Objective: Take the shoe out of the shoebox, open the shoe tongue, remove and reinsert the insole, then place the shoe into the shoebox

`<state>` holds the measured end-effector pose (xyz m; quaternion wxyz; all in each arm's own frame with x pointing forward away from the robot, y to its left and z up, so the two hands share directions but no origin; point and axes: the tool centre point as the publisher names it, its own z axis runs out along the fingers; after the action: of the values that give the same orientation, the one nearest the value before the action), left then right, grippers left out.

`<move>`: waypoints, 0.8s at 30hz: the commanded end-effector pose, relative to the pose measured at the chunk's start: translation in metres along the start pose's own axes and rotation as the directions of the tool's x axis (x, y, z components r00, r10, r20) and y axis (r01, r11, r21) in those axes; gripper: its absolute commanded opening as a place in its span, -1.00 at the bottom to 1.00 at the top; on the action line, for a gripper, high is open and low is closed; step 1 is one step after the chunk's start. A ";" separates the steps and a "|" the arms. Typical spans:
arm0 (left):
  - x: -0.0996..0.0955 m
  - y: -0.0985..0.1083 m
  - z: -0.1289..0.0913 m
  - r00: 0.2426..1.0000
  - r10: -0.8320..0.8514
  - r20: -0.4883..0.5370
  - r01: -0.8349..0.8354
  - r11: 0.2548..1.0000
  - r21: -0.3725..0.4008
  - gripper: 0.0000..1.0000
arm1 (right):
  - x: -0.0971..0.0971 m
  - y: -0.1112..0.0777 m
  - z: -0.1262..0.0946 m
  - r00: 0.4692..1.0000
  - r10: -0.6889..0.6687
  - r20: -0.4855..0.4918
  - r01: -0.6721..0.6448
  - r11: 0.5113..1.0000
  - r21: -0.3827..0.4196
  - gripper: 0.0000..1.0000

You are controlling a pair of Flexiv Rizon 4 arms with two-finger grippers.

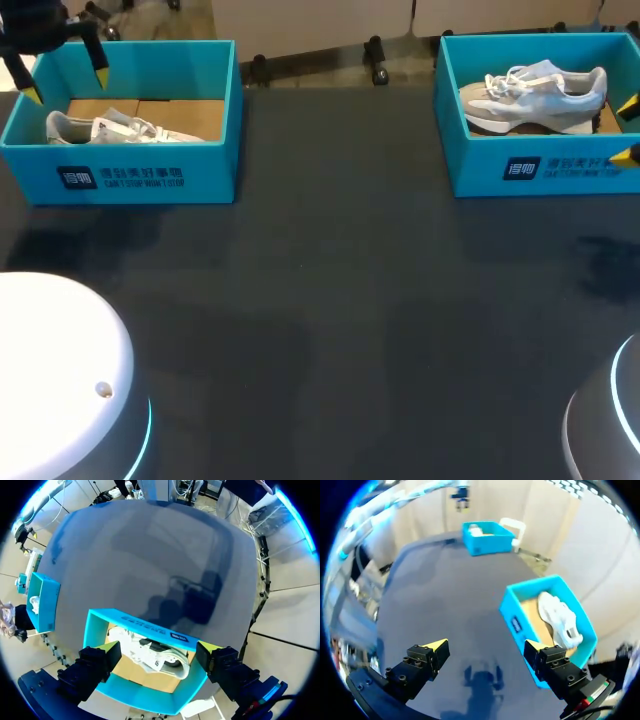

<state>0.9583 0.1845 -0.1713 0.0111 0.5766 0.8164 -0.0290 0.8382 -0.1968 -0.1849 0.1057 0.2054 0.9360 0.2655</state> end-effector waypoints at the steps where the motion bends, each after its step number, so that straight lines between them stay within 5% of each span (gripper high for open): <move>1: 0.001 -0.001 0.000 1.000 0.000 -0.001 0.000 1.000 -0.004 1.00 | -0.052 -0.001 0.007 0.975 0.218 0.043 -0.220 0.975 0.039 1.00; 10: 0.001 -0.001 0.000 1.000 0.000 -0.001 0.000 1.000 -0.004 1.00 | -0.105 -0.005 0.000 0.789 0.592 0.160 -0.602 0.799 0.012 1.00; 24: 0.001 -0.001 0.000 1.000 0.000 -0.001 0.000 1.000 -0.004 1.00 | -0.147 0.002 -0.008 0.412 0.857 0.310 -0.862 0.477 -0.172 1.00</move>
<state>0.9583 0.1844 -0.1712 0.0111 0.5766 0.8164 -0.0289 0.9664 -0.2698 -0.1680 0.0990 0.5647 0.7804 0.2494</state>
